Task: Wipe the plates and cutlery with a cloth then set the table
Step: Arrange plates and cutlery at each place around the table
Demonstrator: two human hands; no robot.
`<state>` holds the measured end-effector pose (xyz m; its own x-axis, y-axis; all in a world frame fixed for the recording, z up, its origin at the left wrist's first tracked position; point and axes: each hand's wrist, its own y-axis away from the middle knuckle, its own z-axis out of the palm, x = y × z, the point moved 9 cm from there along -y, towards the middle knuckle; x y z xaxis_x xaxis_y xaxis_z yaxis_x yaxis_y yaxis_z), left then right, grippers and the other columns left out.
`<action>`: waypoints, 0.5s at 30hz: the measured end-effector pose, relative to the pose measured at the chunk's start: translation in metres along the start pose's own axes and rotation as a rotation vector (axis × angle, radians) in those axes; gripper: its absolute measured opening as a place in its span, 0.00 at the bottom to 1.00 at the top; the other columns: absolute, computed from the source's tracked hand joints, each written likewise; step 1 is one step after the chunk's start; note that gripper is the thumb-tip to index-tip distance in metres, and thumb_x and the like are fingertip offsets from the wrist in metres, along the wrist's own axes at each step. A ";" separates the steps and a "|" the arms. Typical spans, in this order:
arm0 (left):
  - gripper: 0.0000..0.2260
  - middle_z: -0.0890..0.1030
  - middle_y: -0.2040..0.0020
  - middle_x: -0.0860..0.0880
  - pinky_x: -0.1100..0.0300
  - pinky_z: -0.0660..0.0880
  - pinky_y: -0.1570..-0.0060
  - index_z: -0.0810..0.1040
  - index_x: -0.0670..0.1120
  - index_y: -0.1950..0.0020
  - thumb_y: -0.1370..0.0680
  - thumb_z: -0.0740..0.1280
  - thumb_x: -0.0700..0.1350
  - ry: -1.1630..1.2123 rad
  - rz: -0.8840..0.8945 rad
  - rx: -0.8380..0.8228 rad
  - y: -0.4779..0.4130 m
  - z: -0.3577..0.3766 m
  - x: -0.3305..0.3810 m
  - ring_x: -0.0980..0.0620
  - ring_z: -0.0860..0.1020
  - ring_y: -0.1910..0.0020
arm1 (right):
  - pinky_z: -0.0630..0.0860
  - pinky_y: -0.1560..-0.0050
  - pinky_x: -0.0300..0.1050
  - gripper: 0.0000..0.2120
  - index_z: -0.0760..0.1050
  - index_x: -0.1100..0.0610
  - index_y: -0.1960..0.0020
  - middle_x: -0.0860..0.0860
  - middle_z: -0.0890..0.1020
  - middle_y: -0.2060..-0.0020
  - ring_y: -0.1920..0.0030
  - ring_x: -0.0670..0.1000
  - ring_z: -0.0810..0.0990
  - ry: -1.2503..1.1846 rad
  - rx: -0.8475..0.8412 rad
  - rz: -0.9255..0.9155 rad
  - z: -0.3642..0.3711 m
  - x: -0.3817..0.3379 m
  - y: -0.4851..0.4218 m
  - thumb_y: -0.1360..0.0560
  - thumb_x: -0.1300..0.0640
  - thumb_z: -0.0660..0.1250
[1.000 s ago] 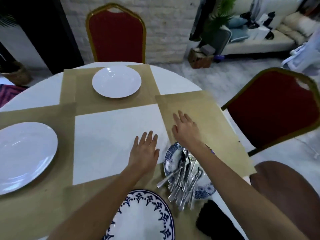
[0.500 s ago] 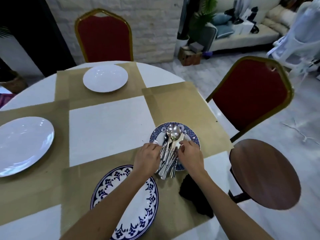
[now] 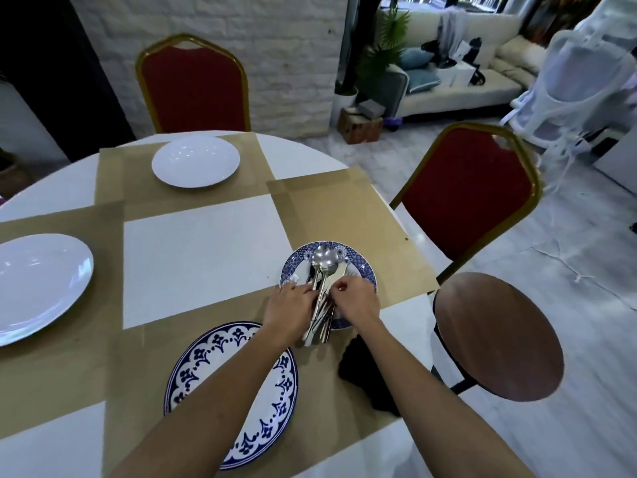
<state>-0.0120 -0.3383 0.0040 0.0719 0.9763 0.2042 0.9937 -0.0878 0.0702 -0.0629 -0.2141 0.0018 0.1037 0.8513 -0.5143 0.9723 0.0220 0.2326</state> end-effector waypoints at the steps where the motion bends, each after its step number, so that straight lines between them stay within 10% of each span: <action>1: 0.20 0.73 0.31 0.51 0.52 0.67 0.35 0.71 0.49 0.30 0.21 0.57 0.39 -0.006 -0.012 0.005 0.000 0.000 0.000 0.46 0.70 0.35 | 0.77 0.53 0.43 0.10 0.84 0.50 0.51 0.51 0.84 0.55 0.51 0.53 0.81 -0.009 -0.005 -0.006 0.000 0.001 0.000 0.26 0.53 0.64; 15: 0.16 0.78 0.43 0.43 0.52 0.71 0.44 0.76 0.44 0.40 0.21 0.61 0.53 0.046 -0.376 0.001 -0.033 -0.002 0.004 0.44 0.74 0.41 | 0.71 0.58 0.40 0.09 0.77 0.58 0.50 0.54 0.82 0.55 0.54 0.54 0.79 -0.223 -0.085 0.069 0.006 0.029 -0.006 0.29 0.59 0.69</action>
<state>-0.0444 -0.3323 0.0043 -0.3021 0.9302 0.2083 0.9499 0.2755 0.1474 -0.0644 -0.1922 -0.0196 0.2223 0.7158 -0.6620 0.9412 0.0198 0.3374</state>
